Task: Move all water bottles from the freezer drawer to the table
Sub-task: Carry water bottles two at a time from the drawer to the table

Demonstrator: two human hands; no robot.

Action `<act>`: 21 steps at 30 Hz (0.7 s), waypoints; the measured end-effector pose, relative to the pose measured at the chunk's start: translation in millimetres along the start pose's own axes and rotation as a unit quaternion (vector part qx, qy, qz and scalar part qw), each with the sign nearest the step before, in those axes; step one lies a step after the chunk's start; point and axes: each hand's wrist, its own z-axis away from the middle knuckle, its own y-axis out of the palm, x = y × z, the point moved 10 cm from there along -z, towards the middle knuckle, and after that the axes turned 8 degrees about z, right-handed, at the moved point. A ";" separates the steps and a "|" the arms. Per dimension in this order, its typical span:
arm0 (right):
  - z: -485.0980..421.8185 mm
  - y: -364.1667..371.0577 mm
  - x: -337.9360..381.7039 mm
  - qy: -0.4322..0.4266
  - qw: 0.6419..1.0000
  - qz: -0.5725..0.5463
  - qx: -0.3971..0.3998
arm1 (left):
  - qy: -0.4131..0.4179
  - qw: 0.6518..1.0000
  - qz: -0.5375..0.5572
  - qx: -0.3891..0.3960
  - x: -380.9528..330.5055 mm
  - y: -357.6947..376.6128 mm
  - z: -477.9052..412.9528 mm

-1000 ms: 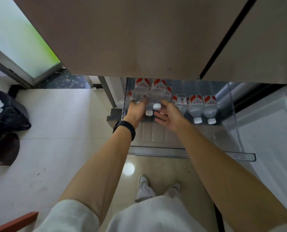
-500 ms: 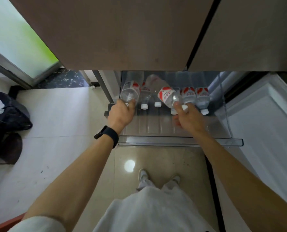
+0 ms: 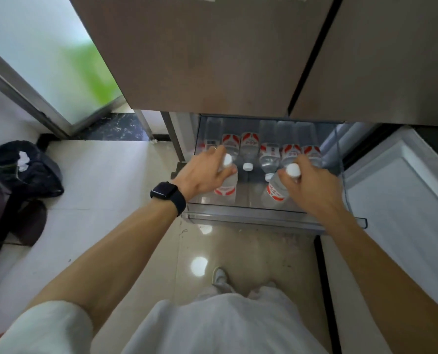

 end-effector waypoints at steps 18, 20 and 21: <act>-5.8 15.2 -12.6 0.034 0.968 -0.248 -0.026 | 0.012 0.991 0.125 -0.040 -13.4 37.9 -33.9; -6.1 17.7 -13.9 0.028 0.967 -0.253 -0.020 | 0.011 0.989 0.144 -0.028 -8.6 42.2 -36.1; -5.7 19.7 -14.8 0.026 0.967 -0.254 -0.015 | 0.009 0.989 0.149 -0.015 -6.5 46.4 -36.5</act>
